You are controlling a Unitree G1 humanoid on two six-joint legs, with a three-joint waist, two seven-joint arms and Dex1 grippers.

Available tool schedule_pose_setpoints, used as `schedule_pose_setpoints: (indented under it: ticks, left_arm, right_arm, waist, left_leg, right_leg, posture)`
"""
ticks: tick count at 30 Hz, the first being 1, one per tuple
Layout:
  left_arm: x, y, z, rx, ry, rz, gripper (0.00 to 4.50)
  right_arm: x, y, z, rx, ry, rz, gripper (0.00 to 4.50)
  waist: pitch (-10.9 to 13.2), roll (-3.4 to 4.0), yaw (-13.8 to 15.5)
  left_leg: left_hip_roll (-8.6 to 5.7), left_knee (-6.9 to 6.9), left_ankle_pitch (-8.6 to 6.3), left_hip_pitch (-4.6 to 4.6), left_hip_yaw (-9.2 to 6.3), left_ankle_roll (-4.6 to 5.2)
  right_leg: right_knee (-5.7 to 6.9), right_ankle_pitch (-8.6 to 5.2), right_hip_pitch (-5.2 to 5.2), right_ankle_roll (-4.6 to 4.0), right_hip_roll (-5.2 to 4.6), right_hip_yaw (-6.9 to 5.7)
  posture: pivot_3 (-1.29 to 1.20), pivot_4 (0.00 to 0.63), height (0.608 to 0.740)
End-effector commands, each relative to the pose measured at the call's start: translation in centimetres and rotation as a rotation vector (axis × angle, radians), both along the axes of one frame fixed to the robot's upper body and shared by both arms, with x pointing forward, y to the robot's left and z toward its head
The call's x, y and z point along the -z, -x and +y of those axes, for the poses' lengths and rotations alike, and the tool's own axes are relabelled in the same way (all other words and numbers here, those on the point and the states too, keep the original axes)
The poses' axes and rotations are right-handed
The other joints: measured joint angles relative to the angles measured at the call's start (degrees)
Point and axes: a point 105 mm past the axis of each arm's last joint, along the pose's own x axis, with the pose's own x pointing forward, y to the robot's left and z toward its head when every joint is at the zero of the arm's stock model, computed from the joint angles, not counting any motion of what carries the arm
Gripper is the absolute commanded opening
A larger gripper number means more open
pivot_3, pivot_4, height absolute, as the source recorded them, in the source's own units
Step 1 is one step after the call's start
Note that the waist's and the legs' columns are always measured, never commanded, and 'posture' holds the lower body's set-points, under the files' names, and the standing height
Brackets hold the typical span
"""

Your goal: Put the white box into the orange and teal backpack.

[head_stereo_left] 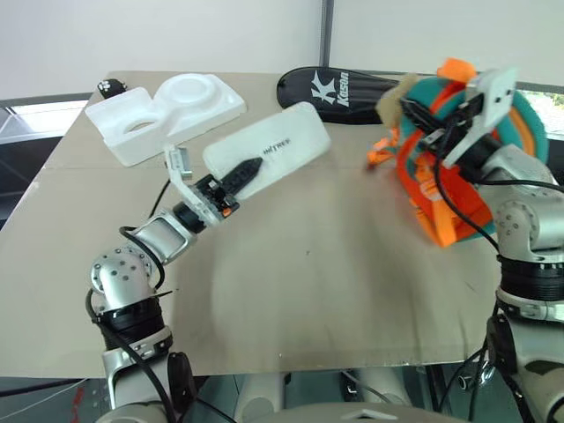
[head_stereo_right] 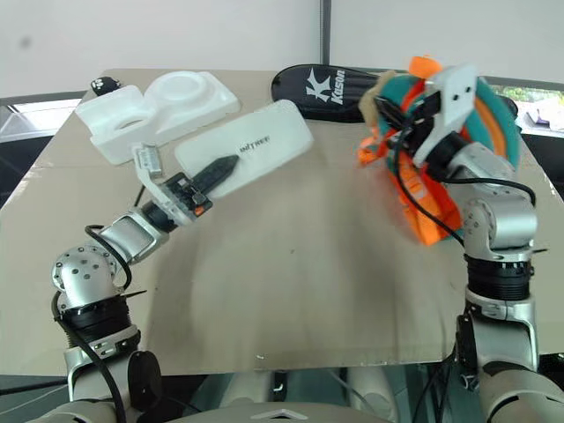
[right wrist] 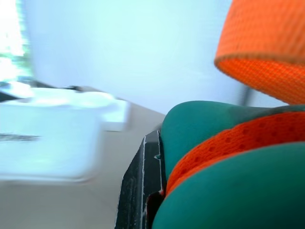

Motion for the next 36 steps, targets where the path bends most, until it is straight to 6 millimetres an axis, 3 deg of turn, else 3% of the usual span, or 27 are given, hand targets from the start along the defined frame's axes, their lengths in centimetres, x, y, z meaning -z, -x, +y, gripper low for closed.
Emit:
schedule_pose_setpoints:
  ticks: [1,5,8,11,15,24,29,36]
  left_arm:
    - [-2.6,0.3,2.5,-0.089,-0.026,-0.118,1.07]
    - [-3.7,1.5,4.7,-0.131,-0.089,-0.175,1.07]
    - [-5.0,3.9,5.4,-0.133,-0.185,-0.309,1.07]
    - [-5.5,6.6,5.9,-0.002,-0.197,-0.349,1.07]
    - [-6.2,9.0,6.7,0.098,-0.375,-0.434,1.07]
    - [-7.3,6.3,3.9,0.185,-0.647,-0.671,1.07]
    - [-6.2,4.8,1.9,0.254,-0.739,-0.717,1.07]
    - [-6.0,4.0,-2.8,0.396,-0.782,-0.831,1.07]
  right_arm:
    - [-3.6,3.0,3.2,-0.199,-0.016,-0.164,0.07]
    - [-3.2,4.5,4.4,-0.349,-0.027,-0.128,0.07]
    - [0.7,5.0,4.6,-0.400,0.146,-0.042,0.07]
    - [2.3,5.0,3.9,-0.421,0.198,0.009,0.07]
    - [2.4,5.4,2.1,-0.471,0.212,0.049,0.07]
    - [1.6,6.9,0.4,-0.609,0.217,0.096,0.07]
    - [1.5,7.1,0.5,-0.614,0.227,0.079,0.07]
    - [1.9,8.4,0.4,-0.664,0.252,0.059,0.07]
  waist:
    - [0.00,0.01,-0.01]
    - [0.01,0.00,0.29]
    - [0.00,-0.01,0.71]
    - [0.01,-0.05,0.75]
    - [0.05,-0.06,0.41]
    - [0.09,-0.03,1.36]
    - [0.09,-0.03,1.18]
    - [0.11,-0.04,1.78]
  left_leg:
    - [0.01,-0.01,0.00,-0.09,-0.01,0.00]
    - [0.01,-0.08,0.00,-0.22,-0.01,-0.02]
    - [-0.04,-0.09,0.00,-0.22,0.02,-0.02]
    - [-0.06,-0.07,-0.01,-0.20,-0.01,-0.01]
    - [-0.06,-0.04,-0.01,-0.04,0.03,-0.01]
    - [-0.01,0.09,0.00,0.10,0.07,0.00]
    - [0.01,0.08,-0.01,-0.01,0.03,0.01]
    - [0.01,0.21,-0.01,-0.14,-0.01,0.02]
  right_leg:
    - [-0.01,0.00,-0.07,0.00,0.00,-0.01]
    - [0.00,0.00,-0.16,0.00,-0.07,-0.07]
    - [-0.06,0.00,-0.14,0.00,-0.18,-0.12]
    - [-0.19,-0.01,-0.05,0.00,-0.24,-0.22]
    - [-0.03,-0.01,-0.03,-0.02,-0.23,-0.21]
    - [-0.05,-0.04,0.18,-0.07,-0.14,-0.15]
    - [-0.05,-0.01,0.11,-0.01,-0.11,-0.20]
    - [-0.06,-0.01,0.09,0.01,-0.11,-0.23]
  posture:
    - [0.00,0.150,0.740]
    - [0.00,0.150,0.740]
    - [0.00,0.150,0.740]
    - [0.00,0.150,0.740]
    - [0.00,0.150,0.740]
    - [0.00,0.150,0.740]
    - [0.00,0.150,0.740]
    - [0.00,0.150,0.740]
